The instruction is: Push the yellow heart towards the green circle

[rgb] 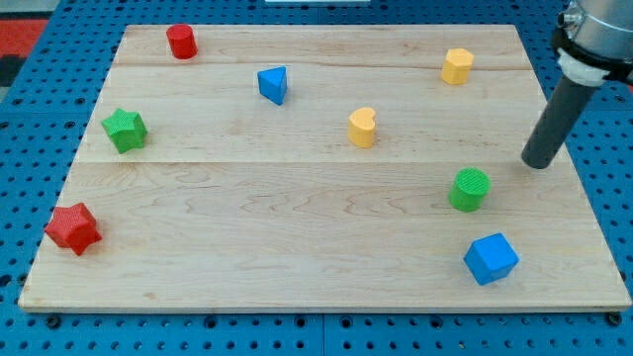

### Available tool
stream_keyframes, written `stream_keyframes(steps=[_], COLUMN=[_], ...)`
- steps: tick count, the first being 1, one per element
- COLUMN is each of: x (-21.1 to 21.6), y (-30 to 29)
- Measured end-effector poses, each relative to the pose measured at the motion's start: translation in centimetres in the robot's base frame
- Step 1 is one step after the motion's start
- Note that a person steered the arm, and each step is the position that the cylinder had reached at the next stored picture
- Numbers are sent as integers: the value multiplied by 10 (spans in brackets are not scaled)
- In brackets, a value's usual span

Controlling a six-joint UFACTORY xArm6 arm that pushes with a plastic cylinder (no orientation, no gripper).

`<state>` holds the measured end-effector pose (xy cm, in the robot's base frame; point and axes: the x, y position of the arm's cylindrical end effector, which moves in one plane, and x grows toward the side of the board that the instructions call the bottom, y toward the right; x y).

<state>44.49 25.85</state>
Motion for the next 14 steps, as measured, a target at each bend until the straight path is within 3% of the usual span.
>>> stream_keyframes(steps=[1, 4, 5, 7, 9, 11, 12, 14], x=[-1, -13, -39, -115, -72, -71, -40, -56], y=[45, 53, 16, -135, -220, -279, -274, -245])
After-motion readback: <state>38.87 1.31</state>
